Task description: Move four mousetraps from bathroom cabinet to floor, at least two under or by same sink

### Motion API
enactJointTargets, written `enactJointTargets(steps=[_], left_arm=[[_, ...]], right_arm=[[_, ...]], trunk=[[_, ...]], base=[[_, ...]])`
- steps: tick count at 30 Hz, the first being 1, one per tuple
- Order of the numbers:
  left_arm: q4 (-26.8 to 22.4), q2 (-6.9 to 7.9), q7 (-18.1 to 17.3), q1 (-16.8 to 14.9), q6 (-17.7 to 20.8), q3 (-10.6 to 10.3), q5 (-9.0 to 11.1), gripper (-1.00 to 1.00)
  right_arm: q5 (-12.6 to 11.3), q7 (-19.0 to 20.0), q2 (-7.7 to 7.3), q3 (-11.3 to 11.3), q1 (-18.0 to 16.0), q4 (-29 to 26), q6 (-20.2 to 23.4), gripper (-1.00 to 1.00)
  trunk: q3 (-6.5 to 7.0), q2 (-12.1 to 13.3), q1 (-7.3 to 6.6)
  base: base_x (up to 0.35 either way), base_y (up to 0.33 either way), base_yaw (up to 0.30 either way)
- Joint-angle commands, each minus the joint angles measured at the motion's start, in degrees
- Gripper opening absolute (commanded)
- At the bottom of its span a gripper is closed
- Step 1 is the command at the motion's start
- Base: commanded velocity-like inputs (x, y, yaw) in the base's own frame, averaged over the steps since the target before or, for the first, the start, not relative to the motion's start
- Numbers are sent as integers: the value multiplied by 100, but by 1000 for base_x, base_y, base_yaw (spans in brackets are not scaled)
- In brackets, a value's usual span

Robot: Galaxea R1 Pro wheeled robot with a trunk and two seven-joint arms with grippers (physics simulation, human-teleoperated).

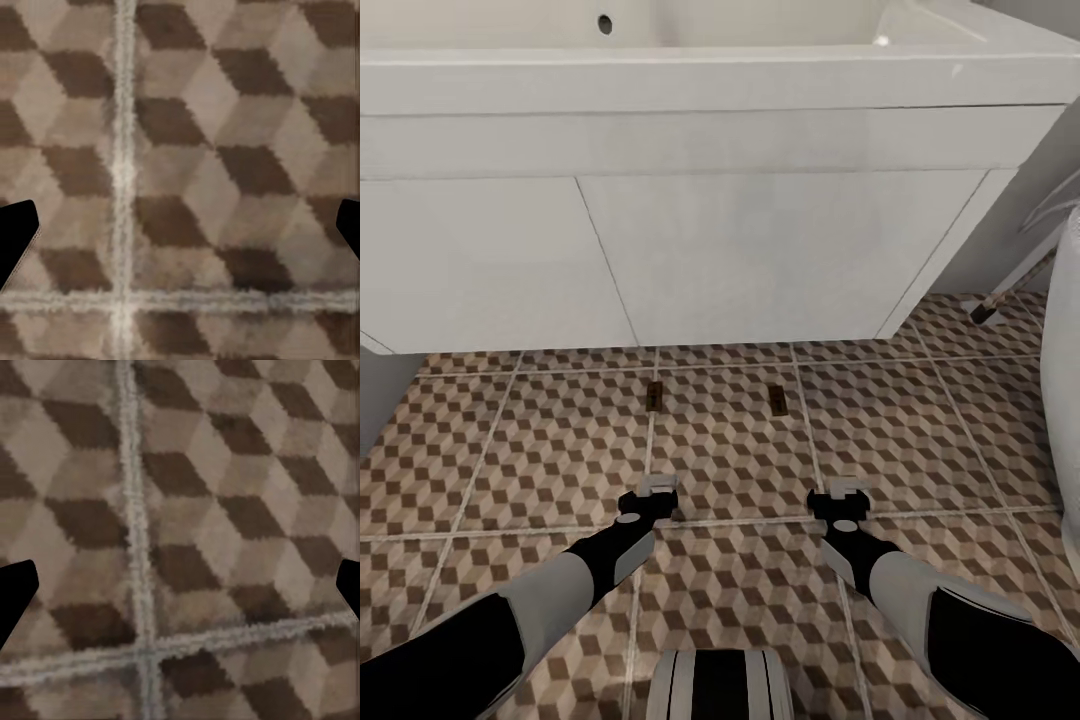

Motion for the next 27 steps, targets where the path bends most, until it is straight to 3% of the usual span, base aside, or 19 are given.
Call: enactJointTargets(steps=[1,27], left_arm=[[-3,1,28,-4,-23,-49,58,100],[6,-7,28,2,-22,-48,66,100]], right_arm=[[-57,-21,-1,47,-1,-5,-13,100],[-57,-5,6,47,7,-12,-21,100]], trunk=[[20,0,-3],[596,35,-70]], base=[[0,0,0],[0,0,0]])
